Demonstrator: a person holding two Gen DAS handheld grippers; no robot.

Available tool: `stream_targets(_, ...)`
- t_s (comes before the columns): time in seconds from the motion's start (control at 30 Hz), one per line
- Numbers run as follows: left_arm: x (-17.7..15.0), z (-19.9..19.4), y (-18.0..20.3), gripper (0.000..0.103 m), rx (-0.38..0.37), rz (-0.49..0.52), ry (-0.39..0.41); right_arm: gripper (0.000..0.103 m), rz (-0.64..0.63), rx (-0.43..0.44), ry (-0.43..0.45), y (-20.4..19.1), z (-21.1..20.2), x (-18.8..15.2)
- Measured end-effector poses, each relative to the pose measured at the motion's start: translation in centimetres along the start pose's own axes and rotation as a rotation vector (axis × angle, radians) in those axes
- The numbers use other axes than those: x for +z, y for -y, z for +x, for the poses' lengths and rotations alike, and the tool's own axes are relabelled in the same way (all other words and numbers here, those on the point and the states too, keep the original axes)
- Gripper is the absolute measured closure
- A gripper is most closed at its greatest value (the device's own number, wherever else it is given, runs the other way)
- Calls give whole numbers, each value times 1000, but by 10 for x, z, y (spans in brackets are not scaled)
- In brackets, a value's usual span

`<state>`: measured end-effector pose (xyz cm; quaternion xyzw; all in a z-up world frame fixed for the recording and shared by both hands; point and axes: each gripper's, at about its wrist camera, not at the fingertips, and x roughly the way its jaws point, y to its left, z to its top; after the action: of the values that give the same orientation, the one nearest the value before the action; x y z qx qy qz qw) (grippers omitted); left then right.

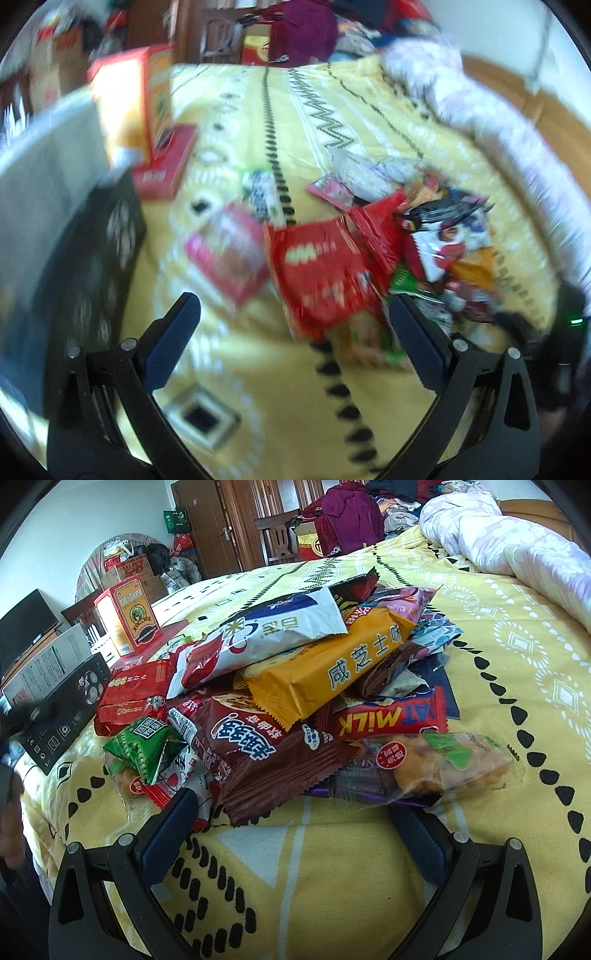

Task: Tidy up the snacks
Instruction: 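Grasp the red snack bag with the left gripper from the pile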

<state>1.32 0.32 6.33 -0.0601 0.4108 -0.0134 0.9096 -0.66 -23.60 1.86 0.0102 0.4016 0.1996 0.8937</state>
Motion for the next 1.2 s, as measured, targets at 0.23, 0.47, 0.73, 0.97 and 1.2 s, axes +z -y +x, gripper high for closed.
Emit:
stream_targets(0.23, 31, 16, 29, 0, 21, 214, 81, 0, -1, -1, -2, -1, 1, 0)
stream_targets(0.47, 16, 54, 13, 5, 15, 221, -172, 0, -4, -7, -7, -1, 2, 0)
stream_targets(0.73, -31, 3, -9, 19, -114, 98, -217, 0, -10, -16, -12, -3, 3, 1)
stream_targets(0.97, 12, 14, -24, 9, -48, -12, -121, 0, -11, -17, -13, -3, 3, 1)
stream_targets(1.2, 17, 54, -3, 20, 12, -6, -201, 0, -12, -19, -14, -3, 3, 1)
